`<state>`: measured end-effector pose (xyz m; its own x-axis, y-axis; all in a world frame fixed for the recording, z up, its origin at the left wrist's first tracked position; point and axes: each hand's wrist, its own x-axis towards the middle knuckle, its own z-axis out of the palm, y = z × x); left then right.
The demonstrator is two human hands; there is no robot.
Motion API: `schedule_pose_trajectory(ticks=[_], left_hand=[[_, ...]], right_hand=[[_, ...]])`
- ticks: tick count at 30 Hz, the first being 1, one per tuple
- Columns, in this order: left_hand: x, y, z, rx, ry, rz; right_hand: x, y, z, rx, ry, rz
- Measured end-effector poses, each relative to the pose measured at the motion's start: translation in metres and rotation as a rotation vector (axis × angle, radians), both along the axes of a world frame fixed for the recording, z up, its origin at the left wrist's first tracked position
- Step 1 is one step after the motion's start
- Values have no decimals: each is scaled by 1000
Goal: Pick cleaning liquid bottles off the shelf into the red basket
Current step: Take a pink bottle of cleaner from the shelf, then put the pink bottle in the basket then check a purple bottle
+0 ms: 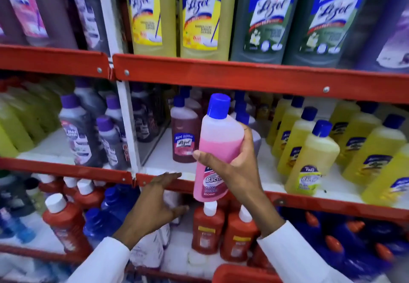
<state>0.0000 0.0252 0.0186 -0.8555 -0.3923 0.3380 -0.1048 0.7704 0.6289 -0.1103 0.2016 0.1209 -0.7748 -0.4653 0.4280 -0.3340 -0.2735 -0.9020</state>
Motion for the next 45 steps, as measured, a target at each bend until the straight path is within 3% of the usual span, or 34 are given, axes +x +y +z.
schedule_pose_trajectory(ticks=[4, 10, 16, 20, 23, 27, 31, 40, 42, 45], left_hand=[[4, 68, 23, 305, 83, -277], [-12, 144, -29, 508, 109, -179], [-25, 188, -121, 494, -177, -150], [-42, 207, -199, 485, -385, -164], [-50, 226, -236, 455, -506, -28], [-56, 240, -274, 590, -693, 115], [-56, 239, -305, 613, -760, 168], [-53, 231, -278, 607, -644, 46], [-44, 225, -246, 500, -545, -12], [-32, 209, -190, 192, -353, -66]], right_hand=[[2, 40, -27, 109, 13, 4], [10, 108, -99, 303, -21, -19], [3, 173, -183, 657, 111, -114], [-9, 198, -255, 862, 20, -165], [-12, 203, -304, 874, -107, -131], [-13, 200, -351, 876, -231, -105], [-15, 199, -386, 903, -301, -81], [-36, 204, -379, 1044, -253, -7], [-39, 203, -355, 1056, -188, 21], [-44, 197, -302, 1065, -34, -6]])
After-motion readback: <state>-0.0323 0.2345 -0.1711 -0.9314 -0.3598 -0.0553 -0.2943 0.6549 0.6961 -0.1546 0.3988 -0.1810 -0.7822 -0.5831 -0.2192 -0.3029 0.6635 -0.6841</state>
